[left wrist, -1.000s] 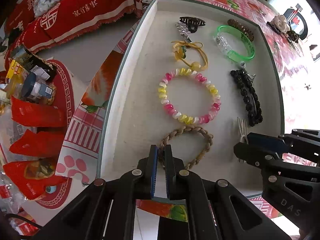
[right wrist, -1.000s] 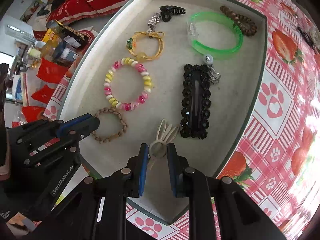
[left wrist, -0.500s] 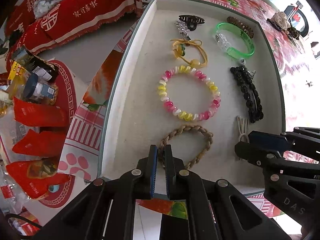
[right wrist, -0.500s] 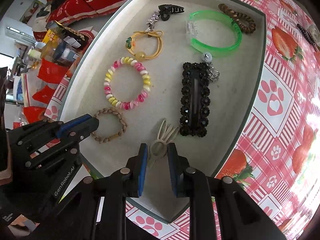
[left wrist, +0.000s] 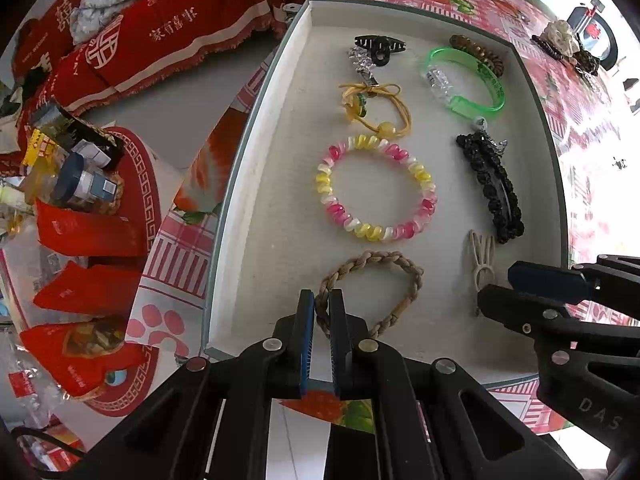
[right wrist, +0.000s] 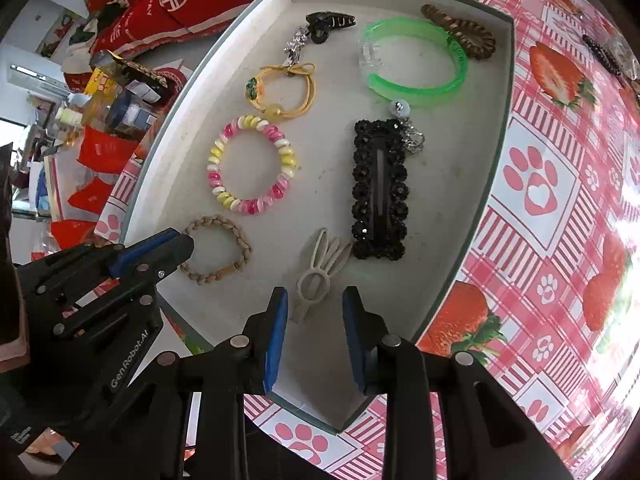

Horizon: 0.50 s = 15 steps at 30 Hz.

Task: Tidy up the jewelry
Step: 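Carry both items into the white tray and open both tools to release them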

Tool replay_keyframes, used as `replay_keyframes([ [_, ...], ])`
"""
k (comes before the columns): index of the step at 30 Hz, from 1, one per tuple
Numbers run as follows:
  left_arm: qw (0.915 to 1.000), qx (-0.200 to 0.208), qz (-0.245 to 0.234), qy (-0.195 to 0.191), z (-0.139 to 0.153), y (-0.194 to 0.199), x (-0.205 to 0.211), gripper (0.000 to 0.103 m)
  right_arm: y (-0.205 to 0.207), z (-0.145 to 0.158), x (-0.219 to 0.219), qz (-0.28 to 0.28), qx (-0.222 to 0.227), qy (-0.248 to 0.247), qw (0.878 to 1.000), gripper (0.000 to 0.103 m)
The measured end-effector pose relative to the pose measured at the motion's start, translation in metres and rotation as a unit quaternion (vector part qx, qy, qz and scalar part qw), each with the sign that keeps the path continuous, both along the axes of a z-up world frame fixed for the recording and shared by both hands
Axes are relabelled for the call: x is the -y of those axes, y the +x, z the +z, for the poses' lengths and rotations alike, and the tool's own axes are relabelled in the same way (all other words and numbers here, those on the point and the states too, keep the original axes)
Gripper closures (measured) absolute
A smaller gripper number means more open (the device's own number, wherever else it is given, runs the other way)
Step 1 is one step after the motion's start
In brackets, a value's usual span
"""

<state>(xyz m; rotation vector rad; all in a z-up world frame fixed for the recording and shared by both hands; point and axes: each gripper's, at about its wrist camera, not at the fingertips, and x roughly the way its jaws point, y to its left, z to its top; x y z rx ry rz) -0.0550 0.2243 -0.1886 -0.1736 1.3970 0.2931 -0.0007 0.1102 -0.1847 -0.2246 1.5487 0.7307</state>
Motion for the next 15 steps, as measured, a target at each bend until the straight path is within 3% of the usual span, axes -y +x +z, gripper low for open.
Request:
replay_keyframes([
  [15,0.9999,0.005,-0.013,-0.002,0.007,0.005,0.006,0.089,0.010,0.032,0.016,-0.025,0.035,0.010,0.999,0.072],
])
